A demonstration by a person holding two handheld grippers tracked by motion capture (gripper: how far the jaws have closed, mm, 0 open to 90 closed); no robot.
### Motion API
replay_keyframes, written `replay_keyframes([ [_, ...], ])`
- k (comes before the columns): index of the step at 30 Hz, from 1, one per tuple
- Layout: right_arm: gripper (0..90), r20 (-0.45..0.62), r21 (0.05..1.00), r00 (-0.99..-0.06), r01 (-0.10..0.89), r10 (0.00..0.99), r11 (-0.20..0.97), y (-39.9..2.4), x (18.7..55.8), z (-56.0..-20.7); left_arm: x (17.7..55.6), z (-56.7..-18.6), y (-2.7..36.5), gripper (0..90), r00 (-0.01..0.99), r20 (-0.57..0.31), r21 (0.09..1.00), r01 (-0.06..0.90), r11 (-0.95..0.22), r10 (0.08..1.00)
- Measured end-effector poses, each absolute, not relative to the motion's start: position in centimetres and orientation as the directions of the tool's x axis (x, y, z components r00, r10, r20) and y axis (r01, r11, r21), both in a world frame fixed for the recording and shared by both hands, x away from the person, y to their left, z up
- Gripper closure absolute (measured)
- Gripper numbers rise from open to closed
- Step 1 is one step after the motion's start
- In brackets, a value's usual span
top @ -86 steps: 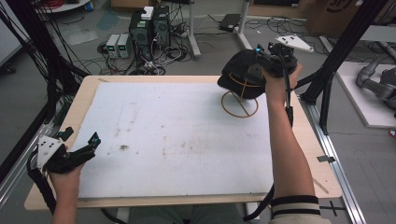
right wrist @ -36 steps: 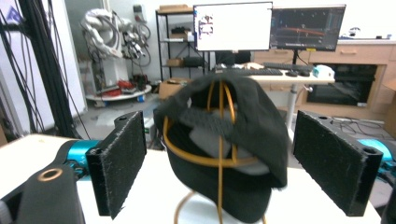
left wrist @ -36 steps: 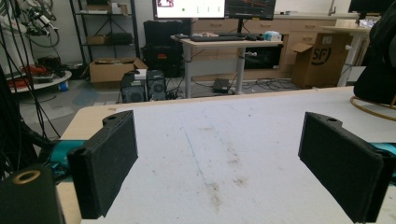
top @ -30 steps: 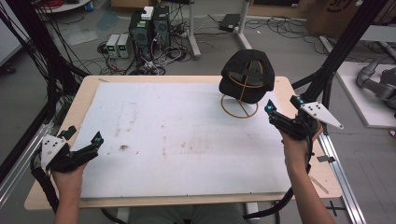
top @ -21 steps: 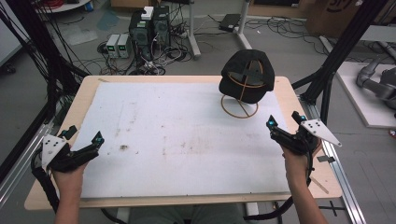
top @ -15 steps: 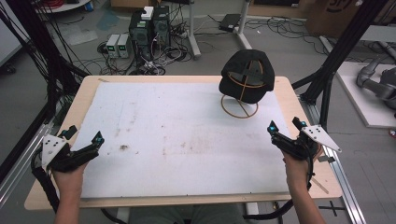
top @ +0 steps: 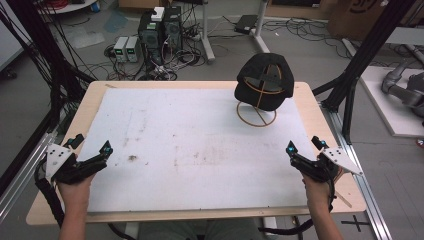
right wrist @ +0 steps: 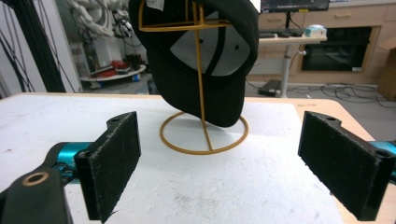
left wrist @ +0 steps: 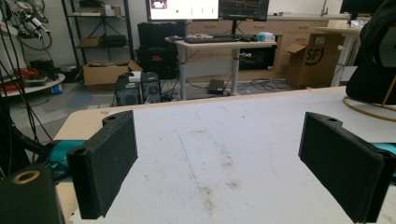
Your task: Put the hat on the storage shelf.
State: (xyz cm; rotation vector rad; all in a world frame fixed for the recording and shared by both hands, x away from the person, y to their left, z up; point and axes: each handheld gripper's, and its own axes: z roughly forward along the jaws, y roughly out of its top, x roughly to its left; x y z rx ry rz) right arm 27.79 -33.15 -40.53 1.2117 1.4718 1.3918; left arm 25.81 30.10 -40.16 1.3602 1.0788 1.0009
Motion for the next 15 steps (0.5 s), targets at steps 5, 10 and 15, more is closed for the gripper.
replay_keyframes([
  [5,12.7,0.071,0.991,-0.269,0.133,0.960,-0.036,-32.95,27.71,-40.78,25.85,-40.12,30.09,11.8,0.237,-0.009,0.998,0.063,-0.006,0.971],
  [10,12.5,0.056,0.991,-0.283,0.130,0.957,-0.019,-32.71,27.67,-41.08,26.04,-40.19,29.99,11.8,0.243,-0.011,0.998,0.066,-0.005,0.970],
  [15,12.5,0.056,0.994,-0.286,0.109,0.957,-0.026,-32.75,27.59,-40.95,26.02,-40.11,29.96,11.8,0.247,-0.006,0.998,0.060,-0.010,0.969],
])
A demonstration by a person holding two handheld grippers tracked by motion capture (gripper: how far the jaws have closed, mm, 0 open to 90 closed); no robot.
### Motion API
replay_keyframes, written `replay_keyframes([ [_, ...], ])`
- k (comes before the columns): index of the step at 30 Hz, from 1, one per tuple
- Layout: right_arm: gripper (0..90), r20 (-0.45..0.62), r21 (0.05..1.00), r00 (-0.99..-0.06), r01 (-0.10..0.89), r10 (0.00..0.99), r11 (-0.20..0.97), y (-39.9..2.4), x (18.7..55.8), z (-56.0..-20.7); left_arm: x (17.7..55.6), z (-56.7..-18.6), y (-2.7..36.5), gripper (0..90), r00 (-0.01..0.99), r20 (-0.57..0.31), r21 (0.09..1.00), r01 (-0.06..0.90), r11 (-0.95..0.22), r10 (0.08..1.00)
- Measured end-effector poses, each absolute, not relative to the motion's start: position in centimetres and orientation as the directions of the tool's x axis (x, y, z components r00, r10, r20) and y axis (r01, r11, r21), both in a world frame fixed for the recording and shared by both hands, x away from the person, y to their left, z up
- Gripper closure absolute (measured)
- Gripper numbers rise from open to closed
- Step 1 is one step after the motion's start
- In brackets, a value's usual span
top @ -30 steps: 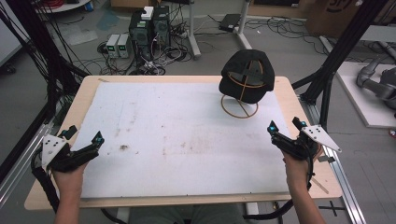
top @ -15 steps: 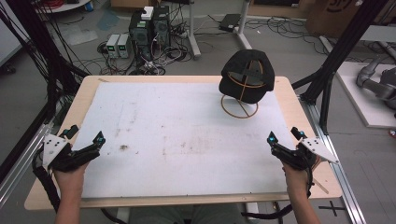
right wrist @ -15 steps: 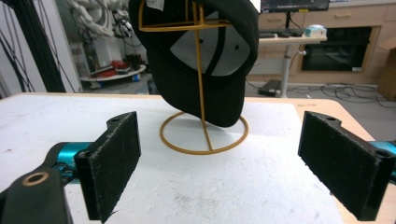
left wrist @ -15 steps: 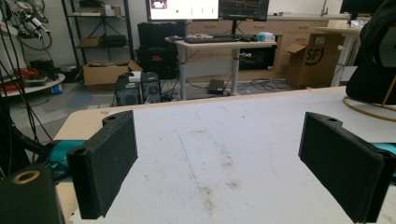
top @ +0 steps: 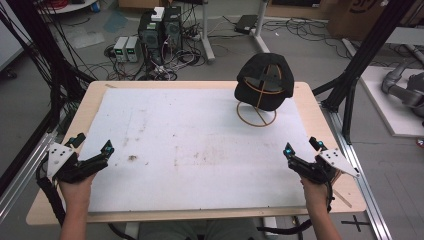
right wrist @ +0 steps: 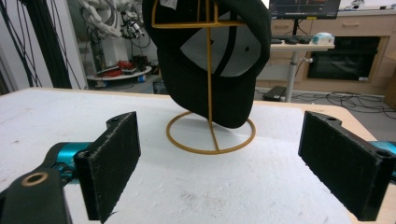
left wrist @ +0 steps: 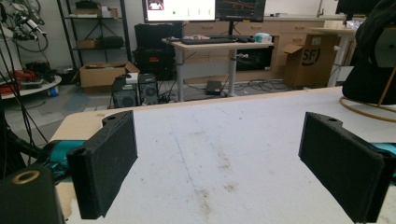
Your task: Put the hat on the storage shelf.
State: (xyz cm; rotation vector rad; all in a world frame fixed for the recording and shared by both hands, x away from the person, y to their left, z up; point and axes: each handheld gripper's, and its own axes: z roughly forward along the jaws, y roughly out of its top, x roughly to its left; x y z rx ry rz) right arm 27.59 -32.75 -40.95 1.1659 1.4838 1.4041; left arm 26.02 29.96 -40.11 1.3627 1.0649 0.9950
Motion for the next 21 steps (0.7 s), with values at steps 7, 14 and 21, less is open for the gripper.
replay_keyframes([
  [7,12.5,0.046,0.994,-0.297,0.107,0.954,-0.015,-32.67,27.29,-41.04,25.82,-39.93,29.87,11.8,0.249,-0.005,0.998,0.055,-0.009,0.968],
  [14,12.5,0.050,0.994,-0.303,0.110,0.952,-0.018,-32.71,27.15,-41.08,25.89,-39.98,29.80,11.8,0.255,-0.004,0.998,0.058,-0.011,0.967],
  [21,12.5,0.040,0.994,-0.301,0.106,0.953,-0.009,-32.67,27.13,-41.09,25.86,-40.00,29.78,11.8,0.255,-0.004,0.998,0.058,-0.011,0.967],
])
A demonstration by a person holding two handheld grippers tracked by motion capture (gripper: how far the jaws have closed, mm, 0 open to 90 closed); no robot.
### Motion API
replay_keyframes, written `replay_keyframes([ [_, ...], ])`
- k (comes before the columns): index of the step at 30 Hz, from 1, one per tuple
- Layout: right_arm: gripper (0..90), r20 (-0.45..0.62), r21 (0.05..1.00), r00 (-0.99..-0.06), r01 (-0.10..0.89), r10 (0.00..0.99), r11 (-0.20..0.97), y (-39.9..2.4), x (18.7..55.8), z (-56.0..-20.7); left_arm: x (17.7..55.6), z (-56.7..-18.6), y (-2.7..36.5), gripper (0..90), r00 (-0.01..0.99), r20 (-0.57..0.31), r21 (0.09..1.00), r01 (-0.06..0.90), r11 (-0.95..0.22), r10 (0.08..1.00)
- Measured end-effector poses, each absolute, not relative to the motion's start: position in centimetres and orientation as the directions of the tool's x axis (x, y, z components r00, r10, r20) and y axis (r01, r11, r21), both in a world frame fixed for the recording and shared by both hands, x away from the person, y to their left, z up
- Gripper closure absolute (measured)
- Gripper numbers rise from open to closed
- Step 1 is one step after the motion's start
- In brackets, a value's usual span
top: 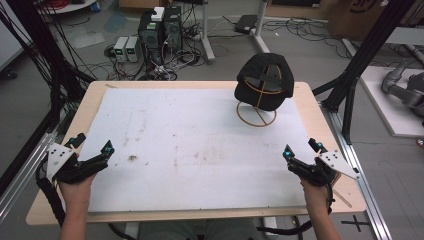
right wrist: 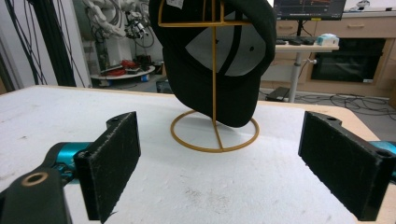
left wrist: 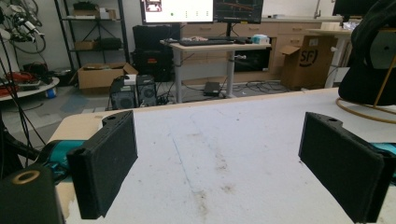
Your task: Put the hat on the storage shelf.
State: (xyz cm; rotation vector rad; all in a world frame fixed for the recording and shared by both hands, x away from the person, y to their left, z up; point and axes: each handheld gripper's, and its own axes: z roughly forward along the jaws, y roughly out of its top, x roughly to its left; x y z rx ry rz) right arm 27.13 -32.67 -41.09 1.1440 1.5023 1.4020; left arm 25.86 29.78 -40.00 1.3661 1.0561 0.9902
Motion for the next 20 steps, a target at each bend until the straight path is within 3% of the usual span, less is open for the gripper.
replay_keyframes([
  [20,12.4,0.048,0.995,-0.302,0.096,0.952,-0.020,-32.58,27.03,-40.99,25.81,-39.91,29.92,11.8,0.255,-0.003,0.999,0.052,-0.011,0.967],
])
